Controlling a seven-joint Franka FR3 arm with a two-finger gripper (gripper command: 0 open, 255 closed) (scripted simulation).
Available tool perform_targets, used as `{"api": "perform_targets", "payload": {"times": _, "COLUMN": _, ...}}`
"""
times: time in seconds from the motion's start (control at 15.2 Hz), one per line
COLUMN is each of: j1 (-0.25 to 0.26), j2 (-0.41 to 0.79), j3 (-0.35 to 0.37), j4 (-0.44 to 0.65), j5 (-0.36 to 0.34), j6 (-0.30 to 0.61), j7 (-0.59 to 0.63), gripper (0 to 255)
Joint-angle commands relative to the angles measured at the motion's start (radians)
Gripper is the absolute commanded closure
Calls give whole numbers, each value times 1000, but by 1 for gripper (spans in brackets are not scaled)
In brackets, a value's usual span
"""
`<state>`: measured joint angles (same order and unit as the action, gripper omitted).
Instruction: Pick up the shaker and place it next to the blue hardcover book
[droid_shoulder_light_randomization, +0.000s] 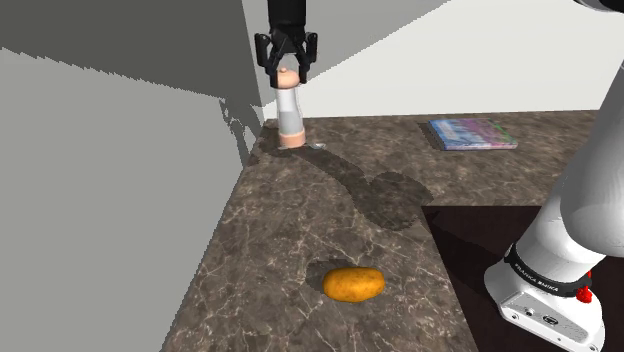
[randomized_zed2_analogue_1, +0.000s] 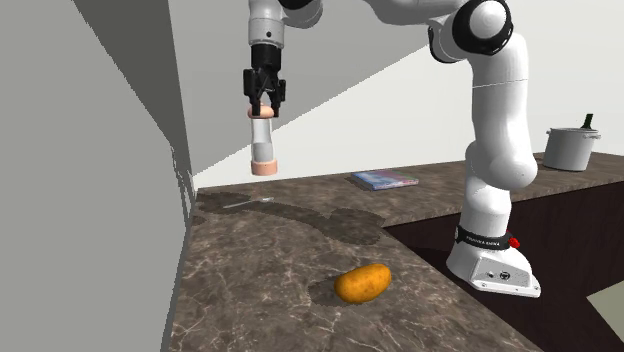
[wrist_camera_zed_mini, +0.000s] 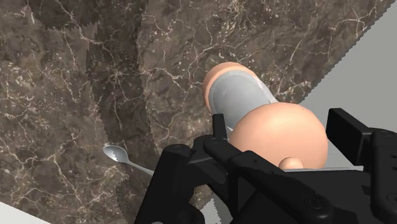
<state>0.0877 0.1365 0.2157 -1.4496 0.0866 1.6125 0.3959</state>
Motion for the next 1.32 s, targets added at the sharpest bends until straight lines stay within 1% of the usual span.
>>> {"api": "perform_targets", "payload": {"times": 0.0, "j1": 2, "j2": 11, "j3": 1, "j4": 43, "j5": -3, "j6": -33, "j7": 5, "gripper": 255}}
{"api": "perform_targets", "payload": {"times": 0.46, "j1": 8, "j2": 50, "j3": 3, "j4": 187, "j5": -11, "j6": -137, "j7": 20, "gripper": 255}}
{"api": "perform_targets", "payload": {"times": 0.66, "j1": -38, "j2": -42, "j3": -23, "j4": 69, "j5": 13, "j6": -117, "j7": -49, "gripper": 255}}
{"api": "perform_targets", "payload": {"times": 0.86, "j1": -78, "j2": -120, "j3": -55, "j4": -26, "j5": 30, "j6": -107, "j7": -119, "gripper": 255}}
{"api": "perform_targets", "payload": {"times": 1.25, "j1": -145, "j2": -244, "j3": -128, "j4": -166, "j5": 42, "j6": -106, "j7": -261, "gripper": 255}}
